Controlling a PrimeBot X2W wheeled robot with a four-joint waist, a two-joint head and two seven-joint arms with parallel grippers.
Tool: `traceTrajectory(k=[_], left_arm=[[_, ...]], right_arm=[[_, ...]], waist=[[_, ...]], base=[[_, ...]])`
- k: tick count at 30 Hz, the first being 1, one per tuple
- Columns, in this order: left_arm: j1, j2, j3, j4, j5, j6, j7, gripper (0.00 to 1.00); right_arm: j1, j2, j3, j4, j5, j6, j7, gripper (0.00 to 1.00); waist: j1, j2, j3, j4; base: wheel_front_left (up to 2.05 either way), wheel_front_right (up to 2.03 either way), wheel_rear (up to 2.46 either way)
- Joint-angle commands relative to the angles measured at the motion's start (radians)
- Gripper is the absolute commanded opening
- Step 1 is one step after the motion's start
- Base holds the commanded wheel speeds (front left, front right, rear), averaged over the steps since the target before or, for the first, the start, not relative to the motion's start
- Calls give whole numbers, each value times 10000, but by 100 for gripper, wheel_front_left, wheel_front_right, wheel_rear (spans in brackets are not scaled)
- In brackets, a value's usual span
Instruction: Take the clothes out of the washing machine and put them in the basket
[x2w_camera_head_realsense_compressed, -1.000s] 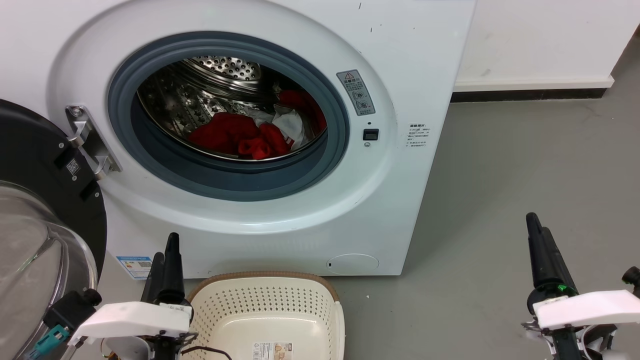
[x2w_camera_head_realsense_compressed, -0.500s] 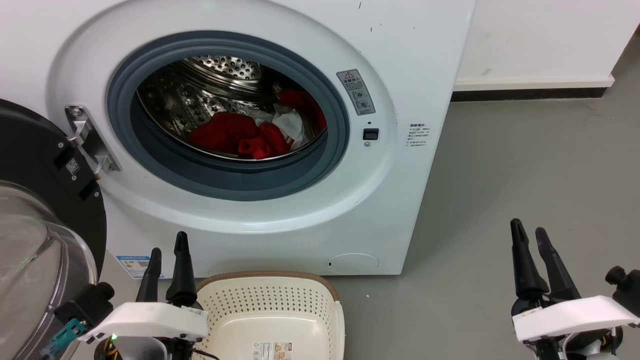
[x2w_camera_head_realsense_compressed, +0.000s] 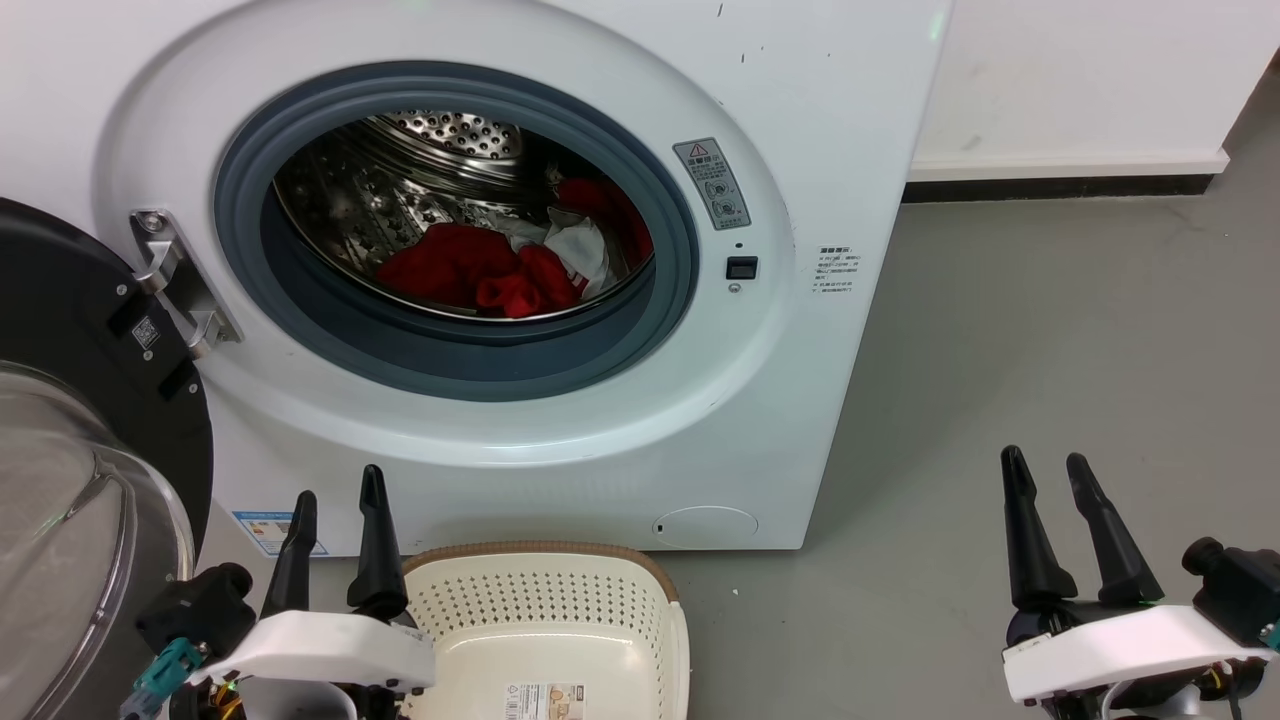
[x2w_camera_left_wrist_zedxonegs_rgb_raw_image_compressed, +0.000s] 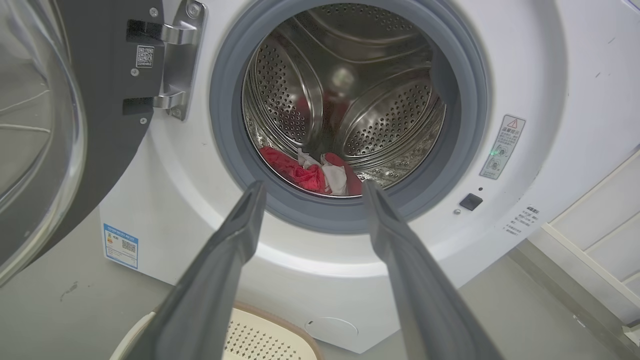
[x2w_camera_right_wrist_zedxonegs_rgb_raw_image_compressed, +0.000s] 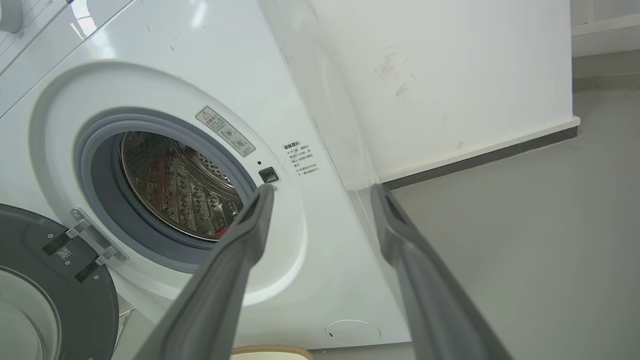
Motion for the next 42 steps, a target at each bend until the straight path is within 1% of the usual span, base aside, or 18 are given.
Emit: traceTrajectory(k=[1, 13, 20, 42], left_arm=[[2, 87, -51, -179, 303, 48, -111, 100], [207, 122, -220, -320, 1480, 183, -403, 100], [298, 114, -280, -328, 2149, 240, -572, 100], [625, -30, -253, -283, 3887, 173, -1019, 100]], right_arm=[[-3, -48, 35, -191, -345, 0, -115, 100], [162, -49, 144, -463, -1663, 0, -423, 100], [273, -49, 195, -550, -2226, -1, -584, 100], [552, -48, 337, -858, -3802, -1, -1055, 100]], waist=[[0, -1, -3, 4], [0, -1, 11, -14], [0, -1, 16, -18], [-1, -1, 27, -32]], base=[[0, 0, 0], [0, 0, 0], [0, 0, 0], [0, 0, 0]])
